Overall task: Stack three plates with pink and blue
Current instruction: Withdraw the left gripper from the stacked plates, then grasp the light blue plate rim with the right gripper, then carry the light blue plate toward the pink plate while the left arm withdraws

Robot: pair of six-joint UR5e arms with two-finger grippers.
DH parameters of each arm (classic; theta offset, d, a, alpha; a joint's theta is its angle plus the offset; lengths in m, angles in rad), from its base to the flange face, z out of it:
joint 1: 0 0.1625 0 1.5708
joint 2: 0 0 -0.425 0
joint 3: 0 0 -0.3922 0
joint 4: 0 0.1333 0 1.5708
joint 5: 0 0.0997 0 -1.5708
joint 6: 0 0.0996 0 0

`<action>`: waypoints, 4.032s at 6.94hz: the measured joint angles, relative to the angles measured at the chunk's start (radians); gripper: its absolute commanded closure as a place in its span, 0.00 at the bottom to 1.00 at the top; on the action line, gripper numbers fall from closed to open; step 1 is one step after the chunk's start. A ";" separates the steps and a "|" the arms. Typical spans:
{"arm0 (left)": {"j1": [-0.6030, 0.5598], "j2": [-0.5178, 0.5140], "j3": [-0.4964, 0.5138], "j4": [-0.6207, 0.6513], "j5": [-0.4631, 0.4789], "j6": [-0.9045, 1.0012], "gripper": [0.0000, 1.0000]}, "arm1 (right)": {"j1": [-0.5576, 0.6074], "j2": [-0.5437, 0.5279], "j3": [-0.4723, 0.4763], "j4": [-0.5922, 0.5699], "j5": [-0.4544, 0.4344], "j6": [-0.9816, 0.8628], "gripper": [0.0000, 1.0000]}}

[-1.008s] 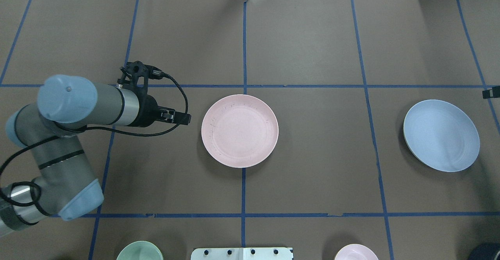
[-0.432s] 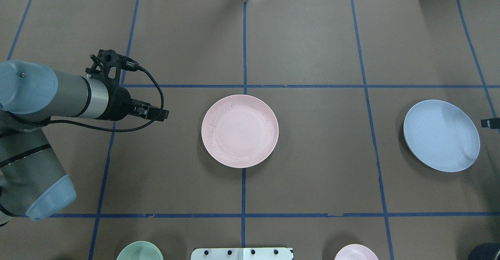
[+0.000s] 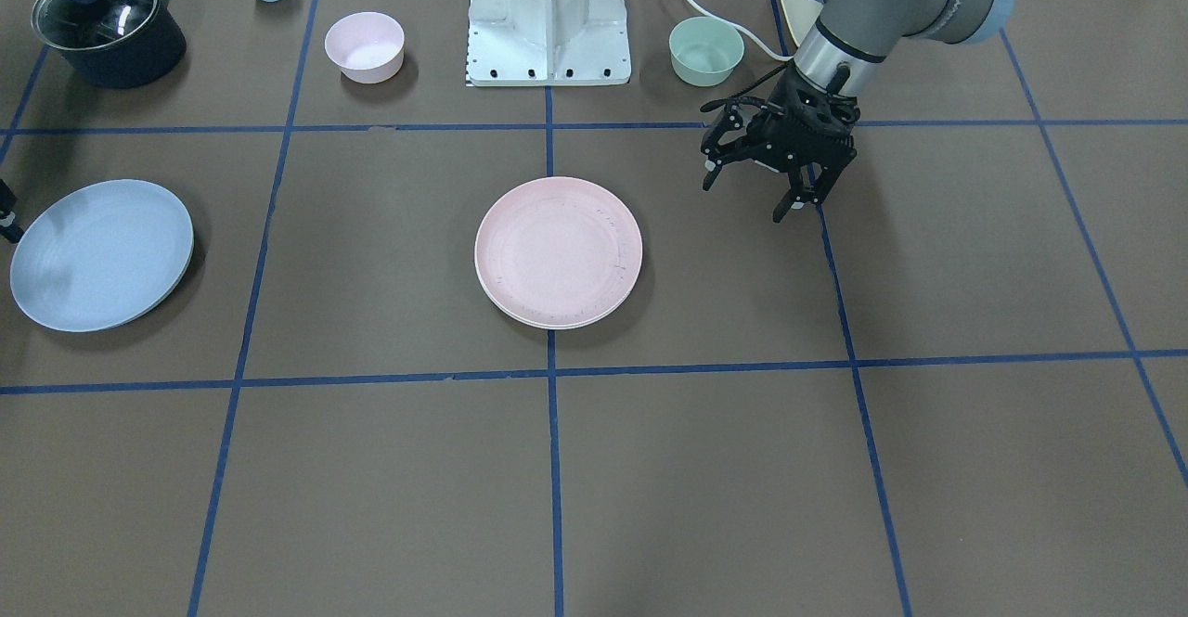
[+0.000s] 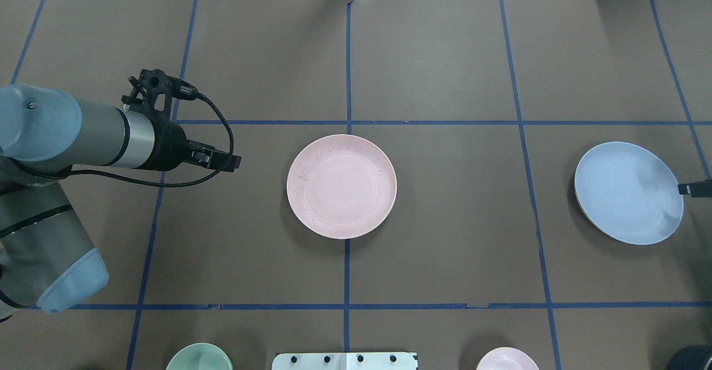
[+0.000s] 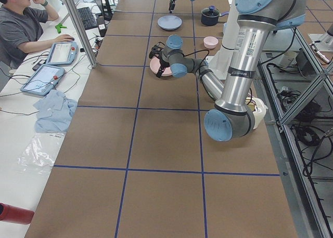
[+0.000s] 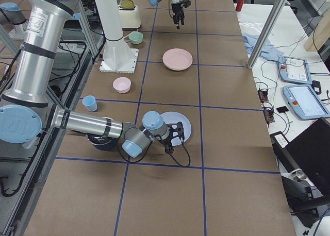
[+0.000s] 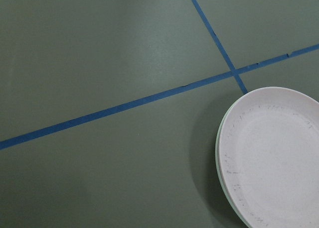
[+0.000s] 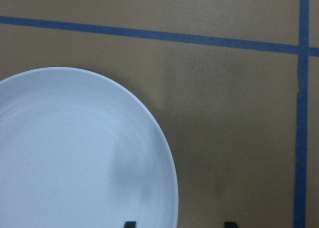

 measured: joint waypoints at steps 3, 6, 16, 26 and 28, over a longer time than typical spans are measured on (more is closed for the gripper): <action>-0.001 0.000 0.000 0.000 0.001 -0.001 0.01 | -0.049 -0.002 -0.018 0.008 -0.002 0.000 0.90; -0.001 0.000 0.000 0.000 0.001 -0.003 0.01 | -0.066 -0.003 -0.043 0.009 -0.026 -0.001 1.00; -0.001 0.007 0.000 0.000 0.003 -0.006 0.01 | -0.033 0.118 0.136 0.010 0.104 0.253 1.00; -0.449 0.086 -0.011 0.239 -0.171 0.617 0.01 | -0.653 0.636 0.383 -0.704 -0.564 0.885 1.00; -0.452 0.089 -0.010 0.238 -0.198 0.621 0.01 | -0.726 0.692 0.362 -0.777 -0.639 0.920 1.00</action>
